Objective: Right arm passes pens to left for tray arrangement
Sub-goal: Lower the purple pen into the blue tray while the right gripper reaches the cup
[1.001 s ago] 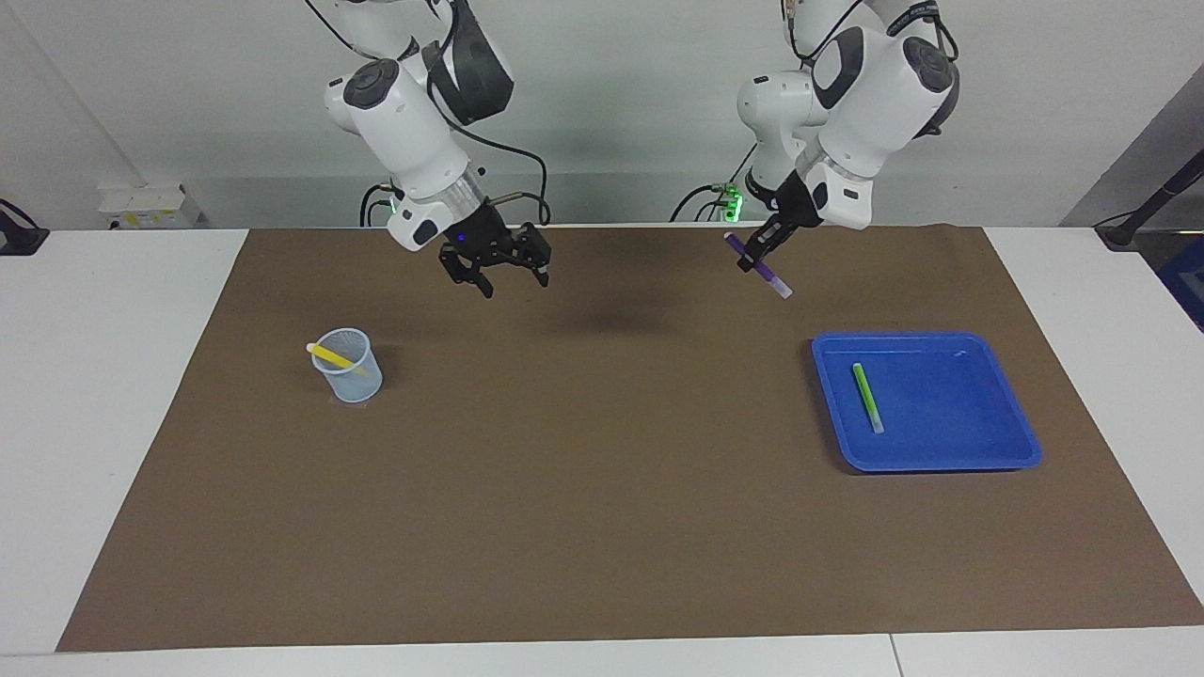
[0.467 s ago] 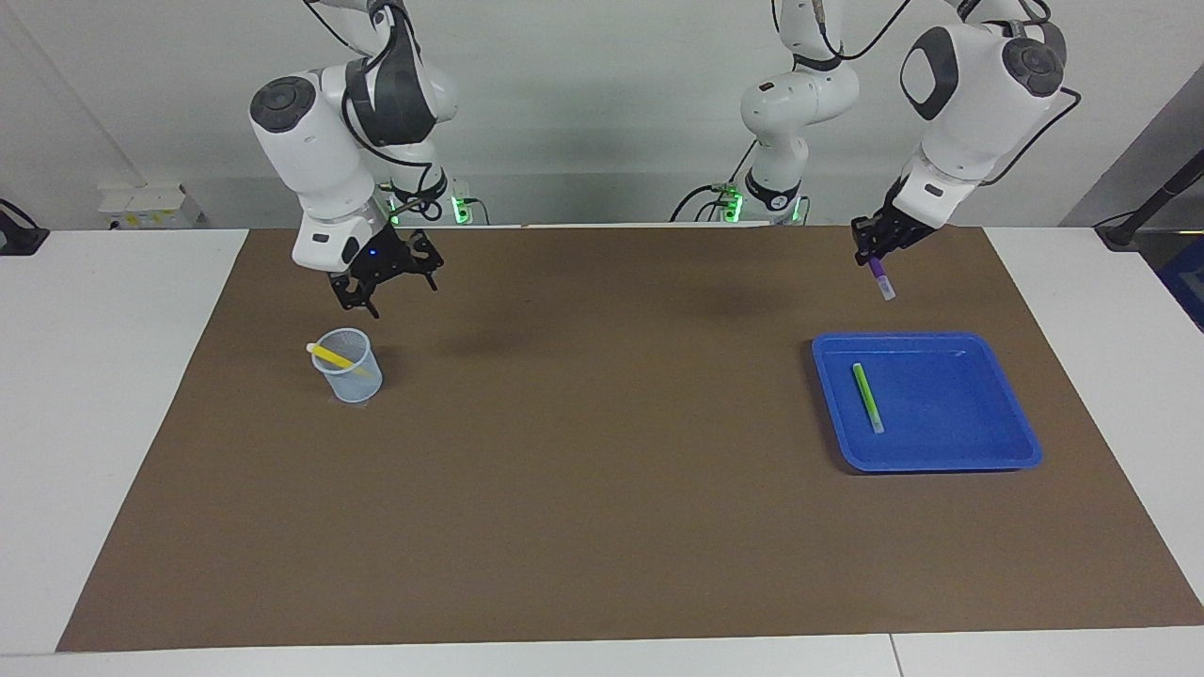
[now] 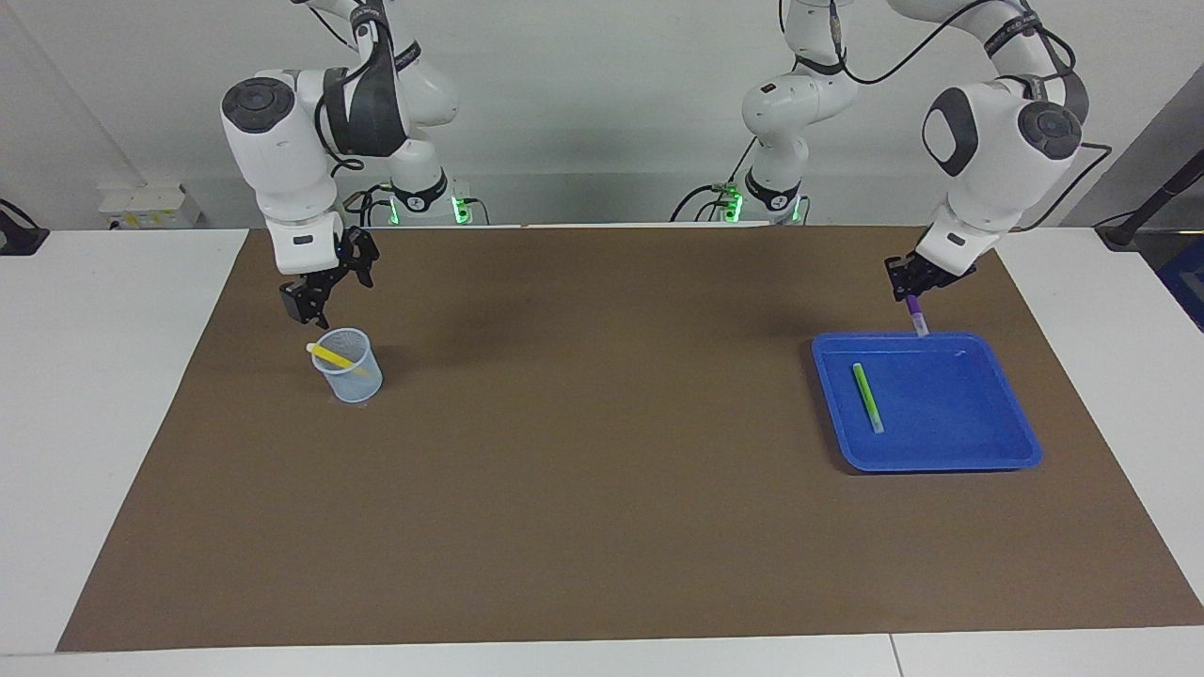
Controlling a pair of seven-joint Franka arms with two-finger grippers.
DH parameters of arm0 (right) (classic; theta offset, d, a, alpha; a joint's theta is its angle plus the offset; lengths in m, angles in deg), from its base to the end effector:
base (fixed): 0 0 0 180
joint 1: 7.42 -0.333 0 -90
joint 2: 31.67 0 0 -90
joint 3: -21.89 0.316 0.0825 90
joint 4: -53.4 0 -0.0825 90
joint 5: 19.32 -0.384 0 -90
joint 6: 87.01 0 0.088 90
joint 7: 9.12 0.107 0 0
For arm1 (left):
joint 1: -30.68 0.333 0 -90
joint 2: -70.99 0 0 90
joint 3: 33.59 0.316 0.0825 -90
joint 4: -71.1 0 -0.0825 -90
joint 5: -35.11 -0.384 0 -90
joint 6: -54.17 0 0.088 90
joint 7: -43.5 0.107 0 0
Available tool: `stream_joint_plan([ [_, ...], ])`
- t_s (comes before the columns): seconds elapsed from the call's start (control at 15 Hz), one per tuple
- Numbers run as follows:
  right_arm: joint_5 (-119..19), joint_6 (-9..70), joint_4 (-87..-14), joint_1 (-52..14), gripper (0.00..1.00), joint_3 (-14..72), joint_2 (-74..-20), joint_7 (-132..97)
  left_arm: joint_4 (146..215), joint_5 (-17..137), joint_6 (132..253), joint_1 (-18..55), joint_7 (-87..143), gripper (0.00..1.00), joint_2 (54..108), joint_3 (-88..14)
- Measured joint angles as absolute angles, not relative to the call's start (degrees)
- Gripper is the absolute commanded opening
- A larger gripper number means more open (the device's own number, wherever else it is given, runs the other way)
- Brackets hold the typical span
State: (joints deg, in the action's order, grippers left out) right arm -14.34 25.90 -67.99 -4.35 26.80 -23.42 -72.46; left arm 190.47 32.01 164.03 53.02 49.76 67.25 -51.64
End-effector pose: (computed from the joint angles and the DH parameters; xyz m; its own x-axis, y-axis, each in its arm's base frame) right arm 0.5094 0.0121 0.4752 0.3895 0.9171 -0.0851 0.9210 -0.3878 0.0357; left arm 0.5192 0.0408 0.4452 0.9925 -0.0502 -0.1114 -0.0568 -0.9968 -0.0570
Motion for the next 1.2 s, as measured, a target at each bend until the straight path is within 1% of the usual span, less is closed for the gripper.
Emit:
stream_joint_plan([
  [0.13,-13.93,27.80,-68.12,-2.03,1.00,26.68,-24.18,-80.08,190.18,30.65,168.19,54.13,50.02,0.00,70.54,-51.64],
  [0.27,-13.84,29.77,-68.27,0.80,0.86,26.55,-25.66,-85.90,189.79,28.96,171.65,54.70,50.07,0.00,73.59,-51.62],
  [0.4,-13.84,31.59,-68.43,2.21,0.83,26.53,-27.19,-88.04,189.06,28.39,174.36,54.94,50.07,0.00,76.45,-51.64],
  [0.47,-13.84,32.22,-68.51,2.37,0.77,26.53,-27.79,-88.24,188.37,28.32,175.38,55.00,50.07,0.00,77.97,-51.62],
  [0.53,-13.84,32.64,-68.57,2.34,0.74,26.64,-28.20,-88.24,187.59,28.27,176.46,55.03,50.07,0.00,79.55,-51.57],
  [0.6,-13.84,32.72,-68.68,2.31,0.73,26.77,-28.52,-88.24,186.89,28.25,177.57,55.04,50.06,0.00,81.07,-51.54],
  [0.73,-13.84,32.72,-69.25,2.62,0.61,26.77,-29.05,-88.24,186.14,28.23,180.13,55.05,49.99,0.00,83.89,-51.52],
  [0.93,-13.84,33.03,-70.34,3.41,0.60,26.66,-29.38,-88.38,186.00,27.57,184.01,55.06,49.53,0.00,87.12,-51.50],
  [1.2,-13.84,35.17,-72.16,3.45,0.58,26.71,-29.39,-88.38,185.96,25.97,186.65,55.07,48.05,0.00,88.99,-51.41],
])
